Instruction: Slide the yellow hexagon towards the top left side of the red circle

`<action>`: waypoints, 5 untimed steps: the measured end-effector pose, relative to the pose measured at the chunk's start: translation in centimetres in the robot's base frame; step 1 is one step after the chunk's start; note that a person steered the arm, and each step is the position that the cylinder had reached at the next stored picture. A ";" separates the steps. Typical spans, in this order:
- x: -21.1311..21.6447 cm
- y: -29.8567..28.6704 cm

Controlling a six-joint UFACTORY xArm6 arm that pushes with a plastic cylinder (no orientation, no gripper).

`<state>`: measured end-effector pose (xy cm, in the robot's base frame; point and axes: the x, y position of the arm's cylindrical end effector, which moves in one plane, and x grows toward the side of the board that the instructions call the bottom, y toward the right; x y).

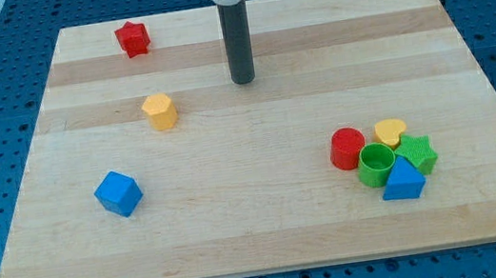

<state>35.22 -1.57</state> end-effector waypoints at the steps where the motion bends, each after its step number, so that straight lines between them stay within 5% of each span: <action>1: -0.6 -0.9; 5: 0.5 -3.1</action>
<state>35.75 -4.72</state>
